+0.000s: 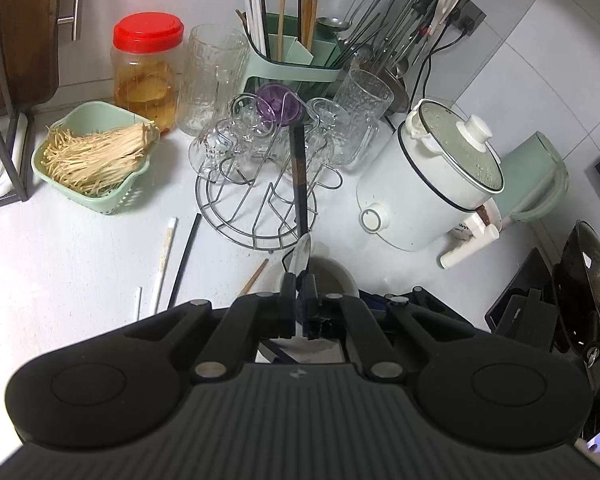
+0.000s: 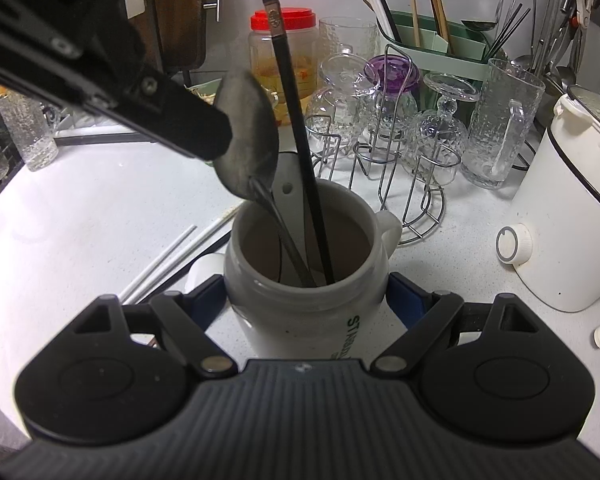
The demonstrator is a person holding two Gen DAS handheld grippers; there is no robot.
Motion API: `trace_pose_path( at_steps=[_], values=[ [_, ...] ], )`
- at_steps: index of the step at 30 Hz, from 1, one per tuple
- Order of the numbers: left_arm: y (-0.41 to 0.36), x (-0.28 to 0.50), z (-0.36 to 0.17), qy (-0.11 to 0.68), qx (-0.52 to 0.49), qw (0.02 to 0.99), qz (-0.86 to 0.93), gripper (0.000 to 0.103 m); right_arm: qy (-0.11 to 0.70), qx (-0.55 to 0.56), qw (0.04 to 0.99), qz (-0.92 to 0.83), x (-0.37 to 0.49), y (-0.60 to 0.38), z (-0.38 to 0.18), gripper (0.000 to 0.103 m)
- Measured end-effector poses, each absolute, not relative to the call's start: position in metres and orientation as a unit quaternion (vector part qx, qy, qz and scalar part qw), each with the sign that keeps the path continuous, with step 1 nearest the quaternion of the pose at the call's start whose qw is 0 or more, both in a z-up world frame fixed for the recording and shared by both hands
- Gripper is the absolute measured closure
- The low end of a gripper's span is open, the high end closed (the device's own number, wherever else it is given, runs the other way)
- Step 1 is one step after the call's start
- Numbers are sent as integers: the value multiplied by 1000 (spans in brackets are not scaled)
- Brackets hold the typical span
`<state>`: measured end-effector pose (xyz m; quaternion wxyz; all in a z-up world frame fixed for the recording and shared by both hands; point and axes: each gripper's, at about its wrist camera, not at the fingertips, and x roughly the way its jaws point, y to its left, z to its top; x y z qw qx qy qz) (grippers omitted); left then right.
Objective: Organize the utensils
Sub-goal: 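Open the left tool to release the metal spoon in the mug, then open the right tool to release the mug and move away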
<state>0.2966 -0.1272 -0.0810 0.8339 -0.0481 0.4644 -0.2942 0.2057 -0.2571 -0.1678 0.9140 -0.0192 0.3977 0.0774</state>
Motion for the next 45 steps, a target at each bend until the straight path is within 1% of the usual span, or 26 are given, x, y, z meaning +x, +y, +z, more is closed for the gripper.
trace_pose_path(
  at_steps=[8, 9, 10, 11, 12, 13, 15, 22, 26, 33, 38, 45],
  values=[
    [-117, 292, -77, 461, -57, 837, -290, 100, 398, -14, 914, 72, 206, -258, -168, 14],
    [-116, 291, -76, 461, -56, 837, -289, 97, 398, -14, 915, 71, 206, -258, -168, 15],
    [-115, 290, -75, 460, -56, 838, -288, 94, 398, -15, 915, 68, 205, -258, -168, 13],
    [-113, 289, -73, 457, -56, 840, -288, 86, 397, -13, 915, 69, 206, -258, -168, 10],
    [-112, 288, -71, 454, -56, 842, -288, 78, 399, -3, 914, 75, 207, -259, -168, 3],
    [-110, 286, -69, 450, -55, 844, -287, 75, 401, 7, 913, 77, 207, -261, -168, 0],
    [-107, 283, -66, 442, -50, 849, -286, 71, 401, 19, 913, 74, 208, -262, -168, 0],
    [-88, 276, -66, 434, -56, 859, -268, 70, 393, 47, 914, 93, 197, -278, -176, 0],
    [-73, 273, -67, 430, -60, 866, -248, 70, 371, 55, 921, 109, 178, -298, -179, 0],
    [-51, 275, -69, 427, -79, 876, -212, 70, 363, 61, 928, 62, 162, -351, -193, 0],
    [-44, 277, -71, 426, -89, 880, -192, 70, 350, 66, 934, 24, 189, -372, -214, 0],
    [-46, 278, -74, 432, -95, 879, -176, 70, 357, 69, 932, -4, 237, -383, -250, 0]
  ],
)
